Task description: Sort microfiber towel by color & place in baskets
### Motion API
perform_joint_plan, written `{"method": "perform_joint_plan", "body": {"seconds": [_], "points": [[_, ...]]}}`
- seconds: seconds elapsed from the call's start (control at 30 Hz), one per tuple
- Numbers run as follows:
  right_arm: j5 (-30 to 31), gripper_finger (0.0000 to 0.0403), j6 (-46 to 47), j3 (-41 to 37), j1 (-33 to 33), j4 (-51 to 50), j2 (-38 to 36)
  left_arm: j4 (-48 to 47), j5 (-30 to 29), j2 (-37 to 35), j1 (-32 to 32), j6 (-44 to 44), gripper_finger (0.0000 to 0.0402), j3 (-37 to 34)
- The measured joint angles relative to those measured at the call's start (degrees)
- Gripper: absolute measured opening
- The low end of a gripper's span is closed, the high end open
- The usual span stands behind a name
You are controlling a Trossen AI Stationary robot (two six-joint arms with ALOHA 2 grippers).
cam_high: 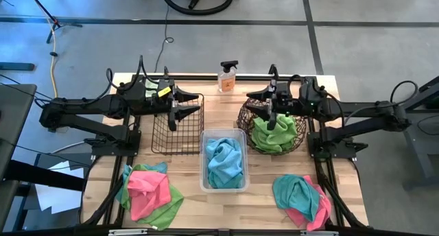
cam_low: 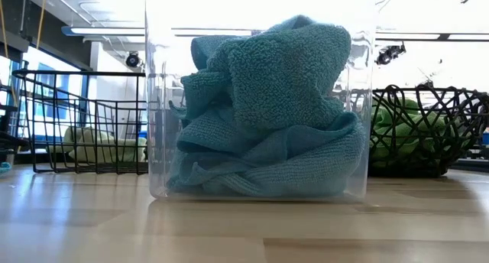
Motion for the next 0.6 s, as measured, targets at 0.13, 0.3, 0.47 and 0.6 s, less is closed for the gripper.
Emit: {"method": "perform_joint_plan", "body": {"seconds": [0.13,0.3,0.47,0.6], "points": [[-0.01,0.0236,0.00,0.00,-0.02,0.02,0.00,-0.97,-0.91,-0.17,0.00,-0.14,0.0216,0.00],[0.02,0.0236,0.00,0.02,-0.02,0.04,0.00,-22.19,-19.17,-1.55,1.22,-5.95,0.0216,6.51],[3.60,0.0236,-0.02,0.02,-0.45,0.19,0.00,-42.63,-24.25,0.33,12.71,-13.32,0.0216,12.77],[4.54,0.0236,1.58,0.02,-0.93,0.23,0.00,-57.20,-21.62,1.71,26.72,-17.11,0.0216,12.17]]}}
